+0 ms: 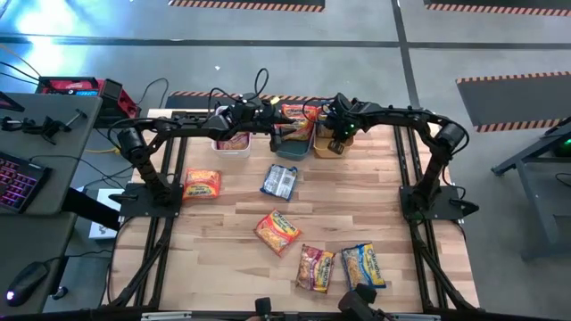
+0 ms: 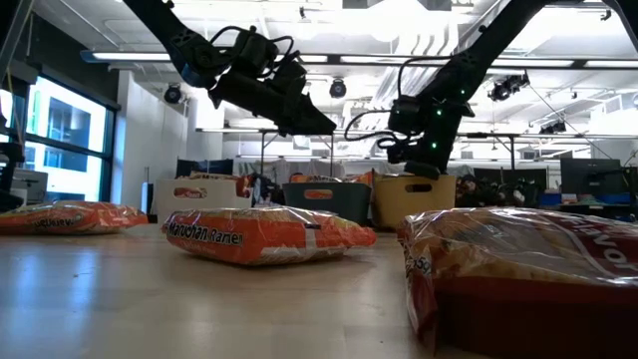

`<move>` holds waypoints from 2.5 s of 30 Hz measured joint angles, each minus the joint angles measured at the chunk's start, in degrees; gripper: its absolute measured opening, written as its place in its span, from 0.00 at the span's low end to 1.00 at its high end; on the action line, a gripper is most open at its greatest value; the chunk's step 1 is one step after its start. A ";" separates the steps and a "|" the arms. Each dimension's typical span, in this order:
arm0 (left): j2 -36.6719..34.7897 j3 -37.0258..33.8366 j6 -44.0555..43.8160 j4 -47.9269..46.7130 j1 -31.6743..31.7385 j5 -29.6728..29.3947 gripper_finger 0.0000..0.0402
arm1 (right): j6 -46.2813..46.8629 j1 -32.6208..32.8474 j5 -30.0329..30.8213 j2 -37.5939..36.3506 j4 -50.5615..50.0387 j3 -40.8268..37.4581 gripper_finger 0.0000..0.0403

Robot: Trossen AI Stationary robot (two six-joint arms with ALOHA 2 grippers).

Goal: Sort Maruchan noodles
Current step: Adjust the blue noodle pack into the yellow bin, then put the orange noodle pack into the blue bin

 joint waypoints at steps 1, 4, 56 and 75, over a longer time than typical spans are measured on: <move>0.00 0.00 0.00 0.00 0.00 -0.02 0.35 | -0.02 0.00 -0.60 0.00 0.04 0.00 0.00; 0.00 0.00 0.00 0.00 0.00 -0.01 0.35 | 0.00 -0.04 -1.03 -0.02 0.28 0.00 0.00; 0.00 -10.95 -6.27 16.14 -1.28 1.55 0.22 | 8.77 6.32 0.62 -28.88 39.24 -24.19 0.00; -8.02 -11.36 -15.06 -24.27 -16.21 -3.80 0.05 | 3.64 3.48 -16.77 -38.49 62.88 -37.86 0.00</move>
